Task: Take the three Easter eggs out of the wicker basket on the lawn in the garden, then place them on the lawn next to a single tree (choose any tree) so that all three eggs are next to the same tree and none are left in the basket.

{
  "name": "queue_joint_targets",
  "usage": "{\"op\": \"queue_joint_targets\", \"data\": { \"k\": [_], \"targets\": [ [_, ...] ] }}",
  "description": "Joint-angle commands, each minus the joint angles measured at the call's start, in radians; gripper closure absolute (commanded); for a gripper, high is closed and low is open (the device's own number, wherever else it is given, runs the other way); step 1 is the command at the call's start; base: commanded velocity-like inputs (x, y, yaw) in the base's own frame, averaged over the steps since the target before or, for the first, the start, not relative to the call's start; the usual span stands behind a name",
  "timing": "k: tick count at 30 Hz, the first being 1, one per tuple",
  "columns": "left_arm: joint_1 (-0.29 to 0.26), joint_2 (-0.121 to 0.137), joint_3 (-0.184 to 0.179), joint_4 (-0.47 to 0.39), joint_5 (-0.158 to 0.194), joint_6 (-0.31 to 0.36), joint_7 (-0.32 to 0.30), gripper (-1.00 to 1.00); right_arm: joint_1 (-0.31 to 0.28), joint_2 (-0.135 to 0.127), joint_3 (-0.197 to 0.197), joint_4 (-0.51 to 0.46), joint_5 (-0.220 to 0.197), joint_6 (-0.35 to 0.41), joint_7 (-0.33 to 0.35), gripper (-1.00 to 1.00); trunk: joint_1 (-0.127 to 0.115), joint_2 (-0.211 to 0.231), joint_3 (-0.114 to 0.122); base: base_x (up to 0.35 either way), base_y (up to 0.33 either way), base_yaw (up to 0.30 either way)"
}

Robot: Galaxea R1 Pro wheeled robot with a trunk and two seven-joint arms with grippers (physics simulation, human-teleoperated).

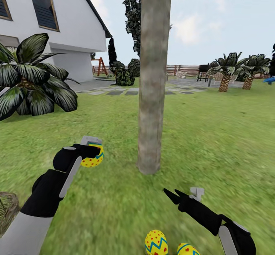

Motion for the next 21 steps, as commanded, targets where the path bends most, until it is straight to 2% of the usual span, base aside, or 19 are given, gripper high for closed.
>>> {"op": "queue_joint_targets", "data": {
  "k": [1,5,8,13,19,21],
  "targets": [
    [-0.001,-0.001,-0.001,0.025,0.010,0.004,0.010,1.00,-0.001,0.001,-0.003,0.000,-0.004,0.007,0.003,-1.00,0.000,0.000,0.000,-0.051,-0.067,-0.242],
    [-0.002,-0.004,0.005,0.232,0.012,0.004,0.009,1.00,-0.001,0.001,-0.012,0.000,-0.005,0.007,0.003,-1.00,0.000,0.000,0.002,-0.017,-0.022,-0.219],
    [-0.003,-0.005,0.008,0.297,0.014,0.004,0.009,1.00,-0.001,0.001,-0.014,0.000,-0.006,0.007,0.003,-1.00,0.000,0.000,0.003,-0.003,-0.004,-0.069],
    [-0.007,-0.005,0.011,0.349,0.016,0.004,0.003,1.00,-0.001,0.001,-0.015,0.000,-0.006,0.006,0.003,-1.00,0.000,0.000,0.003,0.000,-0.001,-0.011],
    [-0.048,-0.008,0.010,0.557,0.026,0.004,-0.016,1.00,-0.001,0.001,-0.015,0.000,-0.006,0.006,0.003,-1.00,0.023,-0.042,-0.016,0.000,0.000,-0.001],
    [-0.075,-0.007,0.008,0.639,0.028,-0.024,-0.053,1.00,-0.001,0.001,-0.015,0.000,-0.006,0.006,0.003,-1.00,0.027,-0.050,-0.023,0.000,0.000,0.000]
  ]
}}
